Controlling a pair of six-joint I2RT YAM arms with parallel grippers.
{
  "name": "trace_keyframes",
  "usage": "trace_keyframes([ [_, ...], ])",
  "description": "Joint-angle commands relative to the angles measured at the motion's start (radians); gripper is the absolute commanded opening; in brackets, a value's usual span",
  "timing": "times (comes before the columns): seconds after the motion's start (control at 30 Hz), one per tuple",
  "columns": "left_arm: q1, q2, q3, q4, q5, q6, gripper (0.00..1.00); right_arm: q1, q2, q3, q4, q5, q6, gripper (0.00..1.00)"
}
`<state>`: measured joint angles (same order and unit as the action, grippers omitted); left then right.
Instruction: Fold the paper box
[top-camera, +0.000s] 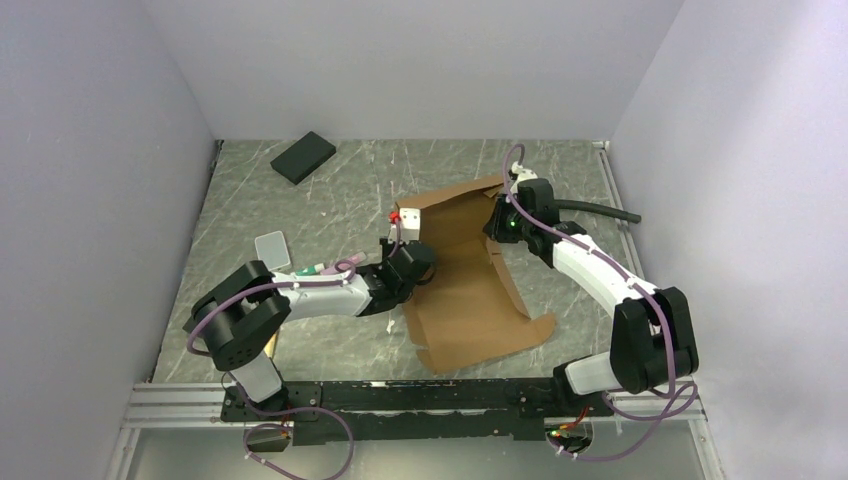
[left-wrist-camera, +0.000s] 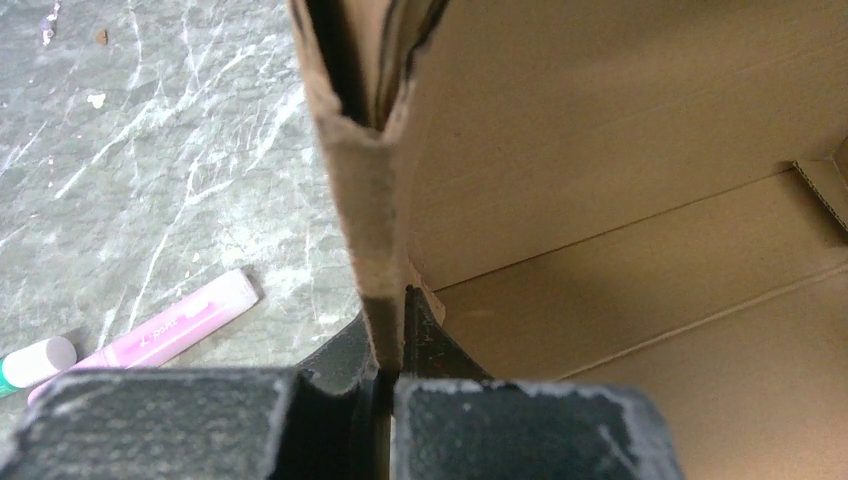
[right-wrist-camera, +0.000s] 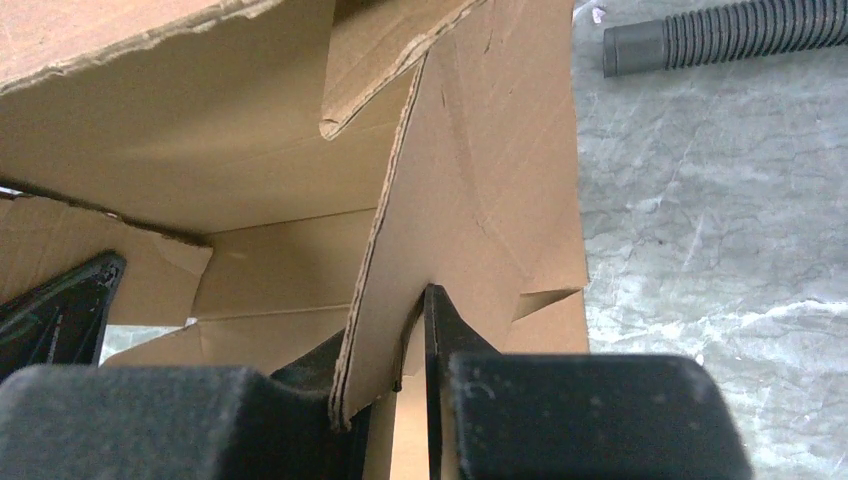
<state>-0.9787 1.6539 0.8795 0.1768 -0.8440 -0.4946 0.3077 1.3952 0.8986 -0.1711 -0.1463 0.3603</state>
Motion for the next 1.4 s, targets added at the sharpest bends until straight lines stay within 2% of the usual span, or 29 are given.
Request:
trace_keyframes([
  [0.0, -0.043, 0.01, 0.05, 0.082, 0.112, -0.02, 0.0, 0.018, 0.008, 0.043, 0.059, -0.075, 0.002, 0.15],
  [0.2, -0.043, -0.012, 0.028, 0.073, 0.082, -0.024, 0.0, 0.009, 0.022, 0.064, -0.03, 0.058, -0.188, 0.12],
  [0.33, -0.037, -0.053, -0.01, 0.092, 0.05, -0.015, 0.0, -0.068, -0.028, 0.034, -0.067, 0.028, -0.297, 0.0],
  [0.43, -0.022, -0.065, -0.031, 0.106, 0.067, -0.02, 0.0, -0.116, -0.039, 0.012, -0.065, 0.018, -0.341, 0.0],
  [0.6, -0.006, -0.072, -0.051, 0.145, 0.098, -0.009, 0.0, -0.163, -0.013, 0.014, -0.019, 0.101, -0.423, 0.0],
  [0.73, 0.001, -0.079, -0.065, 0.18, 0.111, 0.009, 0.0, -0.173, -0.012, 0.013, 0.016, 0.08, -0.463, 0.02],
  [0.87, 0.007, -0.079, -0.066, 0.199, 0.112, 0.026, 0.0, -0.174, -0.029, 0.022, 0.001, -0.011, -0.458, 0.08],
  [0.97, 0.008, -0.072, -0.066, 0.217, 0.111, 0.048, 0.0, -0.179, -0.032, 0.026, 0.0, -0.021, -0.451, 0.15],
  [1.07, 0.009, -0.071, -0.062, 0.212, 0.101, 0.048, 0.0, -0.206, -0.013, 0.032, -0.023, -0.025, -0.457, 0.34],
  [1.2, 0.009, -0.074, -0.057, 0.186, 0.073, 0.015, 0.0, -0.276, -0.031, 0.021, -0.096, -0.184, -0.486, 0.55],
  [1.37, 0.009, -0.065, -0.051, 0.147, 0.03, -0.027, 0.0, -0.371, -0.093, 0.009, -0.221, -0.435, -0.605, 0.72],
])
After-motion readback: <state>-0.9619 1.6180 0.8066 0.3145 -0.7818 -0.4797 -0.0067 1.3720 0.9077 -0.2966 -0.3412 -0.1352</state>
